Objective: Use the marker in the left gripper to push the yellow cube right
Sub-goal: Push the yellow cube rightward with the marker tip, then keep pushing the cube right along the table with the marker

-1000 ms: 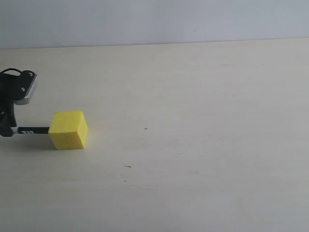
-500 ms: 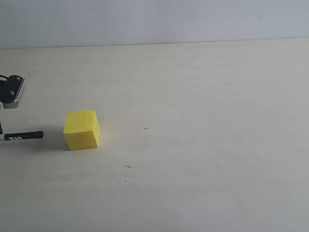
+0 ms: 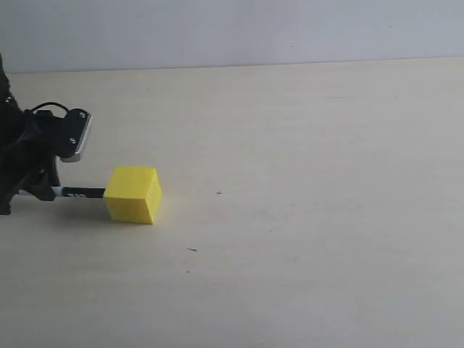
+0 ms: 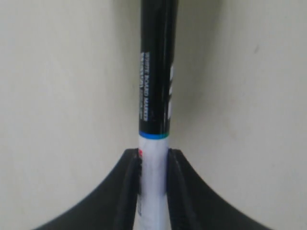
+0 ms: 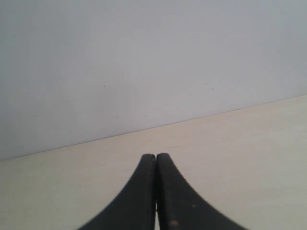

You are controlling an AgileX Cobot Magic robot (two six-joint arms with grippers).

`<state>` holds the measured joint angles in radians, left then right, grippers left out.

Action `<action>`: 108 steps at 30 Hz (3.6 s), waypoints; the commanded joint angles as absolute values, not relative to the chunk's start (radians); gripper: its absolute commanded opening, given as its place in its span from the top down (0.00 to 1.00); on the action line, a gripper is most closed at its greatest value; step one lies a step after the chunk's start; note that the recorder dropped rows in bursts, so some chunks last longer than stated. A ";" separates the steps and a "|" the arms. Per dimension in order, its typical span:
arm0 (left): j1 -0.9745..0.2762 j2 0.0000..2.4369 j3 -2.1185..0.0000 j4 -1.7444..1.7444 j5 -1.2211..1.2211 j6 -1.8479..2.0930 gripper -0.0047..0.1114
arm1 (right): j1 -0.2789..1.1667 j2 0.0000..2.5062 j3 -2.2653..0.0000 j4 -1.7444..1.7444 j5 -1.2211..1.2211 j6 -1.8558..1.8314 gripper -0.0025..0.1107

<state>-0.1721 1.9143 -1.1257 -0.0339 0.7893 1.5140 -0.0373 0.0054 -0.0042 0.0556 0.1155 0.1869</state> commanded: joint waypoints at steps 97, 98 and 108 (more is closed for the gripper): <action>-0.359 1.896 -1.177 -0.056 0.825 1.301 0.96 | -0.043 0.000 0.000 0.050 0.110 0.185 0.98; -0.359 1.896 -1.177 -0.056 0.827 1.301 0.96 | -0.043 0.000 0.000 0.050 0.110 0.185 0.98; -0.359 1.896 -1.177 -0.035 0.843 1.308 0.96 | -0.043 0.000 0.000 0.050 0.110 0.185 0.98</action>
<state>-0.3597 1.8991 -1.1729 -0.0397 0.8388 1.3078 -0.0373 0.0054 -0.0042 0.0556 0.1155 0.1869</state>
